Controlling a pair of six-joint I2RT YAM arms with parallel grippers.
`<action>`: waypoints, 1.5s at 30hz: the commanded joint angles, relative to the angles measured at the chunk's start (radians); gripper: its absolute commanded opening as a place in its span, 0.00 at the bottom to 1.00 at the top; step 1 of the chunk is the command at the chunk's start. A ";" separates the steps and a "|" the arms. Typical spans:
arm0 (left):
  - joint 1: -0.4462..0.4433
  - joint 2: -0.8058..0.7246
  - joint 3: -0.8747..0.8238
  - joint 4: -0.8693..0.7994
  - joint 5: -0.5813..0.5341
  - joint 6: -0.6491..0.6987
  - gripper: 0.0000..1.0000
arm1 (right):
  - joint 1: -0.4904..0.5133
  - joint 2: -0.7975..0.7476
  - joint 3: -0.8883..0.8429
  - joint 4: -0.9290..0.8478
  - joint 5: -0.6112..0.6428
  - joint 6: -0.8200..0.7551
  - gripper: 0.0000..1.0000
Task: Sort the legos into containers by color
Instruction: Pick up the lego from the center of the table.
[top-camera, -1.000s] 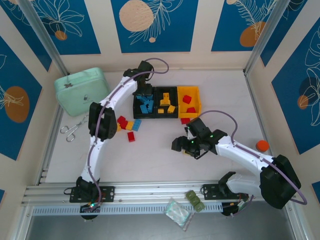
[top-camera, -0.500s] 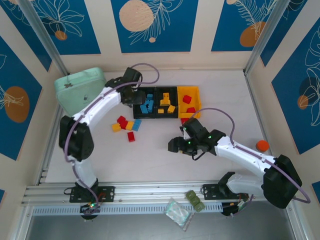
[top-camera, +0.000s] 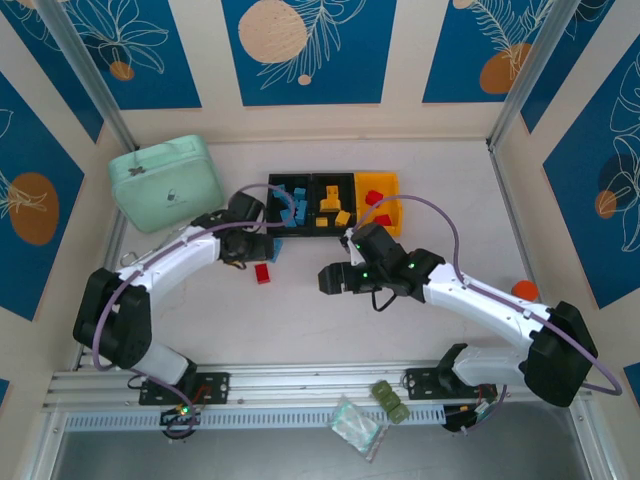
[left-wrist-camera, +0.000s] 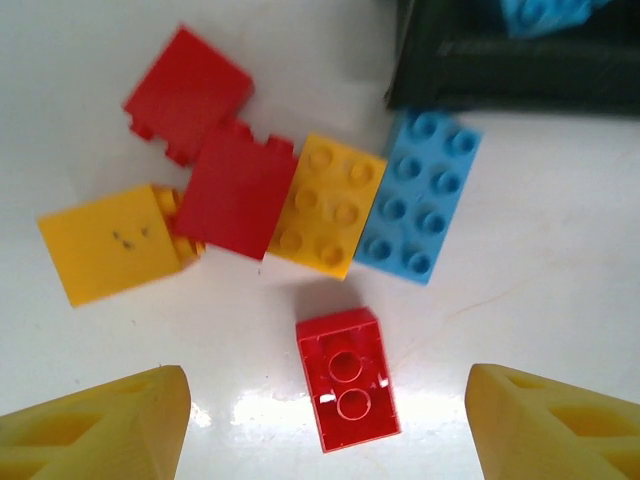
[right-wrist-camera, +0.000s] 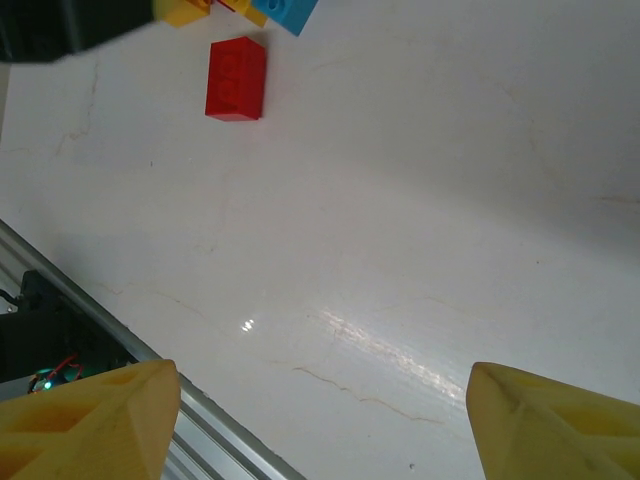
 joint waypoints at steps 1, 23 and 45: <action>-0.035 -0.002 -0.059 0.063 0.011 -0.061 0.73 | 0.013 0.011 0.014 0.009 0.017 -0.017 0.76; -0.091 0.094 -0.088 0.082 -0.039 -0.092 0.32 | 0.000 -0.076 -0.068 -0.016 0.052 0.029 0.74; -0.294 0.328 0.457 -0.025 0.074 -0.011 0.30 | -0.431 -0.362 -0.151 -0.287 0.036 0.112 0.72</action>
